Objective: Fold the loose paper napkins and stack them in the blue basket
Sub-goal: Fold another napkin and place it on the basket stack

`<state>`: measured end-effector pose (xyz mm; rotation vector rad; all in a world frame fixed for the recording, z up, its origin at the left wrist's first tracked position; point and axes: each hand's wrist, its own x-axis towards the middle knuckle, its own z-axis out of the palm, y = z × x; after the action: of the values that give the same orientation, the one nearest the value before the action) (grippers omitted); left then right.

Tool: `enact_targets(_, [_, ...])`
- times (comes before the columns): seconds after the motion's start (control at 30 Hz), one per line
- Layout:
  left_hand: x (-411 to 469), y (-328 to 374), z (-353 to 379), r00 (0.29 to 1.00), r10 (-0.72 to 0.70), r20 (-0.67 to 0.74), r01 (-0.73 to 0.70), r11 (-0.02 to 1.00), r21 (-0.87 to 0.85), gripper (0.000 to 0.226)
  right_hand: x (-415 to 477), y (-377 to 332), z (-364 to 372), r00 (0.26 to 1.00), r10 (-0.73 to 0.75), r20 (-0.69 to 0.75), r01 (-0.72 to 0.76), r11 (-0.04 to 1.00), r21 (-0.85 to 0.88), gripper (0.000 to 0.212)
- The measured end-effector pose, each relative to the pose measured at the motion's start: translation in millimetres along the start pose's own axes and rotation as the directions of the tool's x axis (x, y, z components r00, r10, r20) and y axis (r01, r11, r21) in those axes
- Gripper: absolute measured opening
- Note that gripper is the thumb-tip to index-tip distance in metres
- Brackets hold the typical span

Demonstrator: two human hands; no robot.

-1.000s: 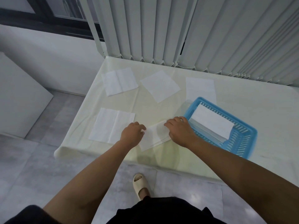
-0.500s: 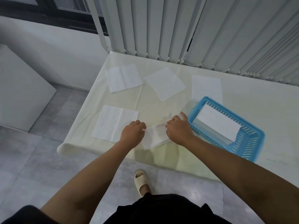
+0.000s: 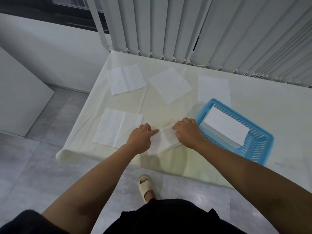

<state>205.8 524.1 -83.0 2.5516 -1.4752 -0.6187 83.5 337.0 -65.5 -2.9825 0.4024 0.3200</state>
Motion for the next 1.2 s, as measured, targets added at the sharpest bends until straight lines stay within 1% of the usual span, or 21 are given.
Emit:
enact_targets(0.07, [-0.4, 1.1, -0.5, 1.000, 0.014, -0.001, -0.014, 1.000, 0.004, 0.065, 1.3, 1.2, 0.1, 1.000, 0.000, 0.022, 0.000, 1.000, 0.000, 0.047])
enact_targets(0.13, [-0.5, 0.0, -0.2, 0.999, 0.032, -0.003, -0.032, 0.999, 0.019, 0.066, 1.4, 0.3, 0.0, 0.997, -0.006, 0.079, 0.013, 0.996, -0.086, 0.057])
enact_targets(0.2, [-0.4, -2.3, 0.8, 0.999, 0.047, 0.006, -0.047, 0.998, 0.044, 0.066, 1.7, -1.4, -0.7, 0.994, -0.023, 0.111, 0.041, 0.985, -0.167, 0.062])
enact_targets(0.37, [-0.8, -4.2, 2.2, 0.996, 0.070, 0.049, -0.075, 0.990, 0.122, 0.067, -3.5, 0.2, 2.1, 0.983, -0.071, 0.172, 0.116, 0.955, -0.272, 0.069])
enact_targets(0.43, [-1.7, -3.6, 1.9, 0.995, 0.081, 0.051, -0.088, 0.983, 0.162, 0.066, -4.6, 0.4, 4.0, 0.983, -0.060, 0.172, 0.110, 0.949, -0.294, 0.070])
enact_targets(0.53, [-1.4, -4.8, 1.3, 0.995, 0.082, 0.053, -0.090, 0.982, 0.168, 0.068, -4.3, -0.6, 3.0, 0.983, -0.046, 0.178, 0.095, 0.956, -0.277, 0.075])
enact_targets(0.63, [0.0, -5.0, -0.5, 0.995, 0.069, 0.066, -0.078, 0.985, 0.151, 0.069, -4.4, 3.5, -1.3, 0.971, -0.073, 0.227, 0.135, 0.954, -0.268, 0.078])
enact_targets(0.73, [0.1, -1.9, 1.3, 0.998, 0.051, 0.042, -0.056, 0.991, 0.118, 0.062, -7.5, 8.9, -4.3, 0.956, -0.110, 0.271, 0.190, 0.939, -0.286, 0.075])
enact_targets(0.8, [0.5, 2.0, 3.7, 1.000, 0.029, -0.013, -0.027, 0.995, 0.096, 0.051, -11.5, 9.8, -4.7, 0.955, -0.115, 0.272, 0.194, 0.939, -0.285, 0.073])
enact_targets(0.87, [1.9, 5.8, 4.3, 0.999, -0.007, -0.037, 0.010, 0.997, 0.075, 0.046, -16.4, 8.8, -4.0, 0.960, -0.106, 0.260, 0.181, 0.941, -0.285, 0.073])
enact_targets(0.93, [4.7, 8.9, 2.3, 0.999, -0.047, -0.014, 0.048, 0.998, 0.035, 0.046, -21.1, 8.1, -3.2, 0.967, -0.090, 0.240, 0.158, 0.946, -0.281, 0.073])
enact_targets(1.0, [8.1, 10.4, -0.8, 0.994, -0.102, 0.025, 0.103, 0.994, -0.046, 0.044, -23.2, 8.0, -2.9, 0.977, -0.071, 0.202, 0.121, 0.961, -0.248, 0.070])
enact_targets(1.1, [13.3, 11.7, -4.7, 0.984, -0.148, 0.098, 0.159, 0.980, -0.120, 0.031, -21.8, 5.5, -3.6, 0.991, -0.007, 0.134, 0.028, 0.988, -0.154, 0.059])
enact_targets(1.2, [15.9, 13.0, -8.1, 0.978, -0.160, 0.132, 0.182, 0.966, -0.183, 0.022, -16.3, 4.2, -4.7, 0.992, 0.048, 0.115, -0.034, 0.991, -0.126, 0.049])
